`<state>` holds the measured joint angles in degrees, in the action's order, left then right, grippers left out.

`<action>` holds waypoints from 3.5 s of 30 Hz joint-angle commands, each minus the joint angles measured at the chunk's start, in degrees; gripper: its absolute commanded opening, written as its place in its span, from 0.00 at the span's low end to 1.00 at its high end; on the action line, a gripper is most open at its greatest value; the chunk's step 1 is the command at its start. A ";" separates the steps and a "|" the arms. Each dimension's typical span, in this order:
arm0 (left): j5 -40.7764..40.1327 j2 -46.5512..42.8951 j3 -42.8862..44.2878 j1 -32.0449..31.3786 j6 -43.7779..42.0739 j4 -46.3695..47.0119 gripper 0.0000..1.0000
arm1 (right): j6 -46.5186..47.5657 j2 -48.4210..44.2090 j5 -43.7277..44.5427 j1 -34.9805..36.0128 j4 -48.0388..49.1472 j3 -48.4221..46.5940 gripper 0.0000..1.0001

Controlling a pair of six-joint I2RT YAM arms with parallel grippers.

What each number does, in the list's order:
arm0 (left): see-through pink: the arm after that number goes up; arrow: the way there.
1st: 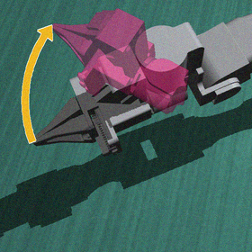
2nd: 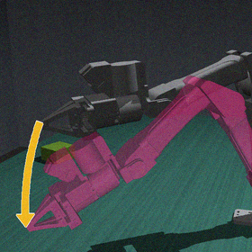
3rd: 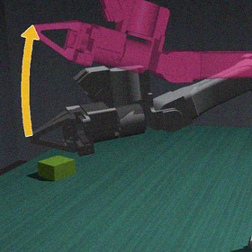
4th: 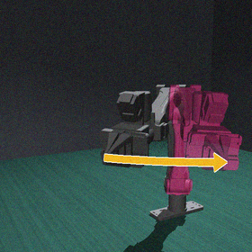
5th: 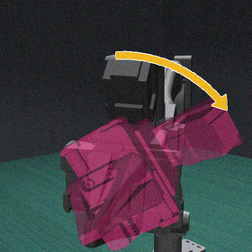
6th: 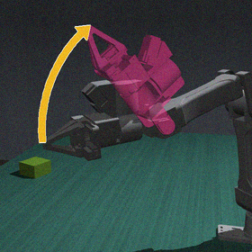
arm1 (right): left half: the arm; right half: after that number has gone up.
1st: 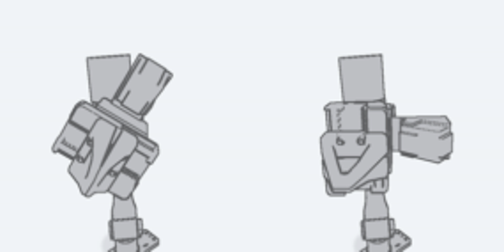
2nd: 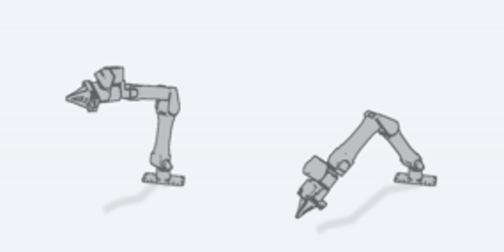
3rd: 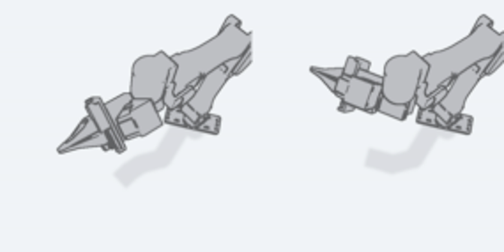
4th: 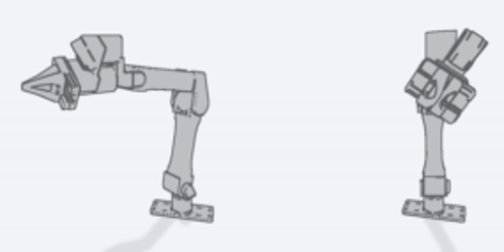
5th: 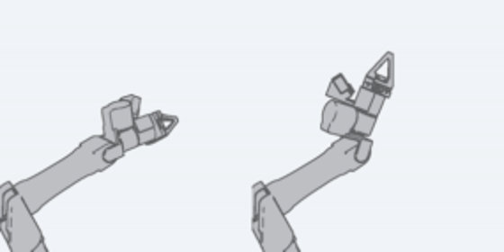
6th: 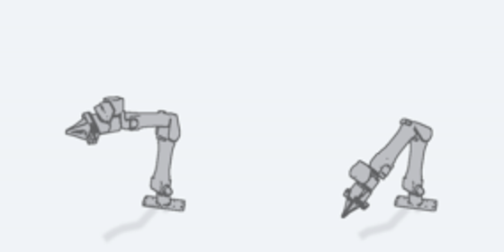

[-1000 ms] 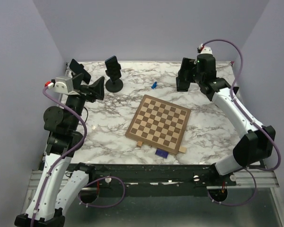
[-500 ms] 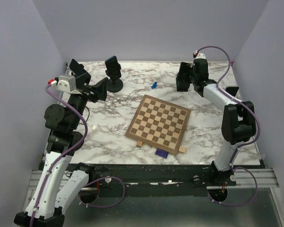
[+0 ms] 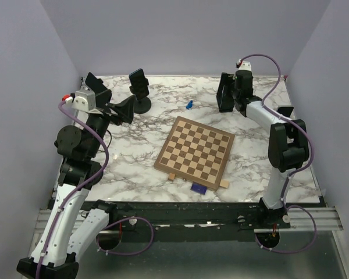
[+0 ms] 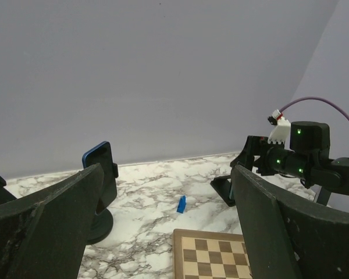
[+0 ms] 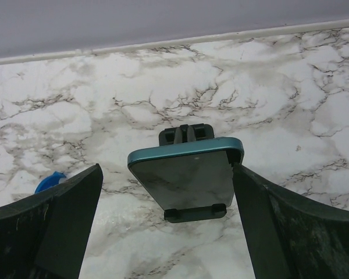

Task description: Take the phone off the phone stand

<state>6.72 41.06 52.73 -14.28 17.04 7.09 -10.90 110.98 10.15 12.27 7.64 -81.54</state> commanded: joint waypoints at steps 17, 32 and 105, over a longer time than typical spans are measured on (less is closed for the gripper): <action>2.14 0.54 1.50 -0.61 1.51 -0.22 0.99 | 2.38 1.56 -1.00 -1.60 -1.17 -1.32 1.00; 0.71 0.33 1.59 -1.00 0.72 -0.83 0.99 | 4.92 2.43 -2.24 -2.31 -2.01 -2.29 1.00; -8.25 -5.56 -0.15 -12.10 -4.25 -0.32 0.99 | -7.47 -13.87 4.62 -4.34 -67.52 6.55 0.01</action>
<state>1.30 36.10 52.73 -25.56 14.15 6.98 -17.96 95.72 14.20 8.14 -57.28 -78.28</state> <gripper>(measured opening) 0.987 0.801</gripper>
